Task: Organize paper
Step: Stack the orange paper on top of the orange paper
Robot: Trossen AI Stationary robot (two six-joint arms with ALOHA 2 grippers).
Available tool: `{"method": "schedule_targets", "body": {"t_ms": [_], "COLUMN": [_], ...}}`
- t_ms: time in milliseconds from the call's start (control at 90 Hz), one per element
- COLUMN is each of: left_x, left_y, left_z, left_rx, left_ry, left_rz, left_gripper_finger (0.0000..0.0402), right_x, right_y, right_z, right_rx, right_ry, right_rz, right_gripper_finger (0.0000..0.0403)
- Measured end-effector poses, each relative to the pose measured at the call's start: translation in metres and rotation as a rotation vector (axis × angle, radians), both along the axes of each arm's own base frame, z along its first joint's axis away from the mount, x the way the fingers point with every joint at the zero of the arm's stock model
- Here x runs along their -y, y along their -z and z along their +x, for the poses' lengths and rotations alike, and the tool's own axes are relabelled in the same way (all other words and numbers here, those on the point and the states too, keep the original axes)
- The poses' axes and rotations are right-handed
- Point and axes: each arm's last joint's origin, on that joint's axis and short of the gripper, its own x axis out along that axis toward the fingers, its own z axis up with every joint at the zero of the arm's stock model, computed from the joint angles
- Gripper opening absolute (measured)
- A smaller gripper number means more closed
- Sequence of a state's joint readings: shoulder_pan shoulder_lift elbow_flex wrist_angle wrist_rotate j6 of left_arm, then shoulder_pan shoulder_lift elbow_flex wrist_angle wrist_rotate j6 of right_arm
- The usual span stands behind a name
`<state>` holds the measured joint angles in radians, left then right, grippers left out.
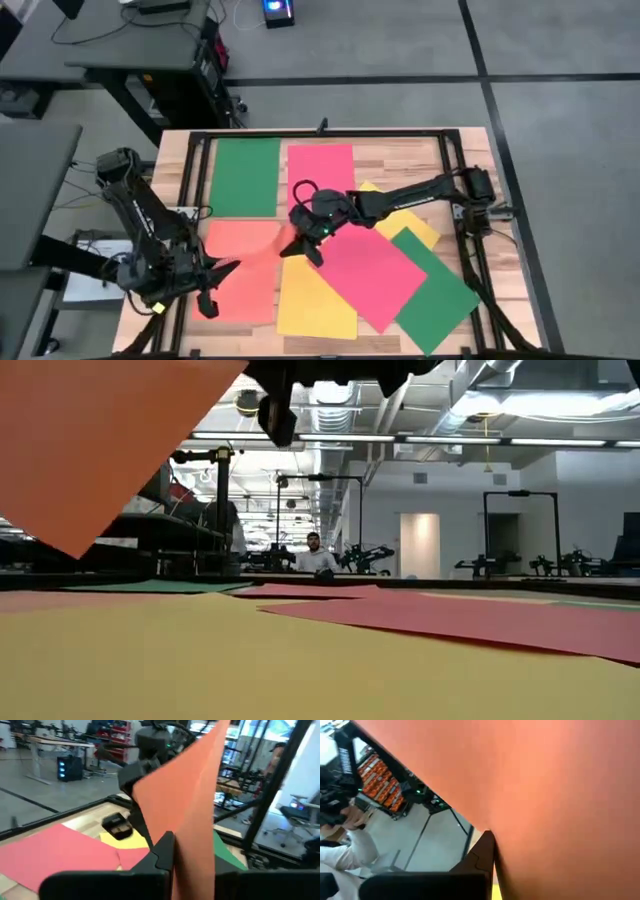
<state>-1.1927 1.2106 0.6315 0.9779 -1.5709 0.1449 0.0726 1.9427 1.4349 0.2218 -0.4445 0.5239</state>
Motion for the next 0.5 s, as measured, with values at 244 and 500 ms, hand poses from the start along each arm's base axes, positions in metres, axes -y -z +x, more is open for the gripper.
{"method": "schedule_targets", "body": {"t_ms": [244,500], "left_x": [0.014,0.018], "left_y": [-0.019,-0.056], "left_z": [-0.022,-0.026], "left_rx": [0.001,-0.015], "left_ry": [0.111,0.133], "left_rz": [-0.002,0.045], "left_gripper_finger": [0.0,0.0], "right_x": [0.006,0.009], "right_y": [0.0,0.001], "right_z": [0.0,0.003], "right_rx": [-0.024,-0.043], "right_ry": [0.002,0.029], "right_rz": [0.055,0.126], "right_gripper_finger": [0.0,0.0]}}
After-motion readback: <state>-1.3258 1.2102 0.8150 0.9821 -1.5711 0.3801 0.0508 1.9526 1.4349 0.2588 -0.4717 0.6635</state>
